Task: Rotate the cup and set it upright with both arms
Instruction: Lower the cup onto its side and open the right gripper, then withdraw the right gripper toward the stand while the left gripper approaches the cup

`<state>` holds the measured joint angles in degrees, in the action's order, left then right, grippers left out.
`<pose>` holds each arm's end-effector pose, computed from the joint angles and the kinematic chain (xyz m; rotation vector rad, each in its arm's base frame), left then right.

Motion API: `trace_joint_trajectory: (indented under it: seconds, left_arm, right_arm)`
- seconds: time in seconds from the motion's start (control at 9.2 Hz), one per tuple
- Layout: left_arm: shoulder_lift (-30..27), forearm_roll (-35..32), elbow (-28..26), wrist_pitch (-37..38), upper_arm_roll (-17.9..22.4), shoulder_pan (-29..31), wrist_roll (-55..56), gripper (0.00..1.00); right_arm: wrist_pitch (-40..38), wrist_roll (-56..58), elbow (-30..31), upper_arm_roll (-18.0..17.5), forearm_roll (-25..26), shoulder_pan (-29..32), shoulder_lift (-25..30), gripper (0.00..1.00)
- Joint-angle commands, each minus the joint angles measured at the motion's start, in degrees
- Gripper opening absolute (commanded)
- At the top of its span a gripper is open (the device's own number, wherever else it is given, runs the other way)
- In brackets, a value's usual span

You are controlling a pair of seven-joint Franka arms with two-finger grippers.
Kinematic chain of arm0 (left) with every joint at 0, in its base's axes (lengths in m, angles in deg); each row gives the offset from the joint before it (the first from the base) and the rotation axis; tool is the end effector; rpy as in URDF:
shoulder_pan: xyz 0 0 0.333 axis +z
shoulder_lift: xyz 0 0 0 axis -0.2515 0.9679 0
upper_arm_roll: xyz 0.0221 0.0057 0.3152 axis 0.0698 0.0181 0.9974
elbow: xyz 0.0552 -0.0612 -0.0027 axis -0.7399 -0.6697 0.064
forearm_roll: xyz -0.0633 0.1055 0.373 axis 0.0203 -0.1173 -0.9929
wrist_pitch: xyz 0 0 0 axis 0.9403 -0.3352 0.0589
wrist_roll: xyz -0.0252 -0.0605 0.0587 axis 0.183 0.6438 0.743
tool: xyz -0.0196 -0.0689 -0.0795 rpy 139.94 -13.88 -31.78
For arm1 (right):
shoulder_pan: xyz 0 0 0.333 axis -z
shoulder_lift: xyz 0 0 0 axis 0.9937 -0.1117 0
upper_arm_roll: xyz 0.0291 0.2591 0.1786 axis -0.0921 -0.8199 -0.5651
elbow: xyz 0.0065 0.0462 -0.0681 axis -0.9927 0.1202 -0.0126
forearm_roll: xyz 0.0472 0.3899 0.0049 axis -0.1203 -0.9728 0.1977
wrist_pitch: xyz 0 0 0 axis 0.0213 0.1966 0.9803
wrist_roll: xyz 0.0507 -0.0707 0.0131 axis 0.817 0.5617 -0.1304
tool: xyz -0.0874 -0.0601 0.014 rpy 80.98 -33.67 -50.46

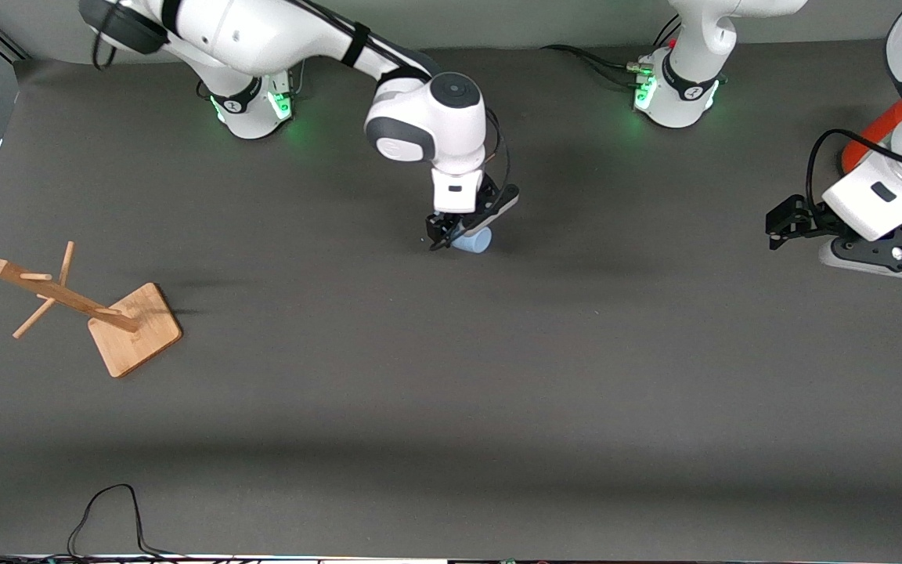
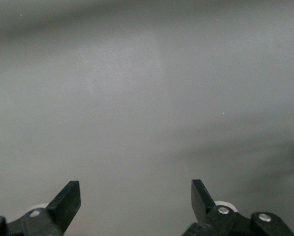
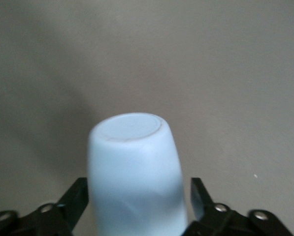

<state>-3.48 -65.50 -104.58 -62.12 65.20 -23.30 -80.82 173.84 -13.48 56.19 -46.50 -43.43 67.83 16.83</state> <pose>0.5640 -0.0541 0.5735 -3.0621 0.3555 -0.0137 0.3770 0.5347 0.2652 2.8131 1.1426 0.2193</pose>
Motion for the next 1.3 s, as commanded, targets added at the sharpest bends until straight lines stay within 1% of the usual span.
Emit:
trace_joint_trajectory:
  seconds: [0.0,0.11,0.22,0.33,0.43,0.54,0.65,0.76,0.87,0.98,1.09,1.2]
  left_arm:
    - [0.6,0.3,1.6,1.3,0.4,-0.5,-0.5,1.00]
    - [0.6,0.3,1.7,1.3,0.4,-0.5,-0.5,1.00]
    - [0.6,0.4,1.7,1.3,0.4,-0.5,-0.5,1.00]
    - [0.6,0.3,1.7,1.3,0.4,-0.5,-0.5,1.00]
    - [0.6,0.4,1.7,1.3,0.4,-0.5,-0.5,1.00]
    - [0.6,0.4,1.7,1.3,0.4,-0.5,-0.5,1.00]
    - [0.6,0.4,1.6,1.4,0.4,-0.6,-0.4,1.00]
    - [1.1,0.4,1.6,1.5,0.4,-0.6,-0.5,1.00]
    - [2.8,0.4,1.6,1.5,0.4,-0.6,-0.6,1.00]
    - [2.9,0.4,2.1,2.4,-0.6,-1.7,0.7,1.00]
    - [3.0,-0.4,3.8,5.2,-3.4,-3.4,2.4,1.00]
    - [3.1,-1.4,4.2,6.0,-6.9,-5.9,11.8,1.00]
  right_arm:
    - [0.3,-5.9,-1.5,-0.9,5.0,-2.9,-5.3,1.00]
    - [0.2,-6.1,-1.6,-2.5,4.9,-2.9,-5.1,1.00]
    - [-0.8,-6.2,-2.0,-4.1,4.5,-1.6,-4.0,1.00]
    - [-3.7,-7.4,-3.6,-6.0,3.0,-0.3,-2.8,1.00]
    - [-10.0,-7.2,-7.9,-7.5,-0.8,0.4,-2.4,1.00]
    - [-17.0,-5.5,-12.3,-8.4,-2.6,1.3,-1.4,1.00]
    - [-20.4,-3.7,-15.6,-8.4,-5.6,2.7,0.3,1.00]
    - [-20.9,-4.6,-17.3,-6.3,-9.4,4.4,2.9,1.00]
    - [-20.9,-4.6,-18.9,0.1,-16.6,5.3,7.1,1.00]
    - [-20.8,-3.5,-20.3,12.8,-30.5,5.1,13.0,1.00]
    - [-20.8,-3.4,-20.3,20.3,-38.4,5.2,16.1,1.00]
    - [-20.9,-3.2,-20.4,27.4,-40.5,5.1,17.7,1.00]
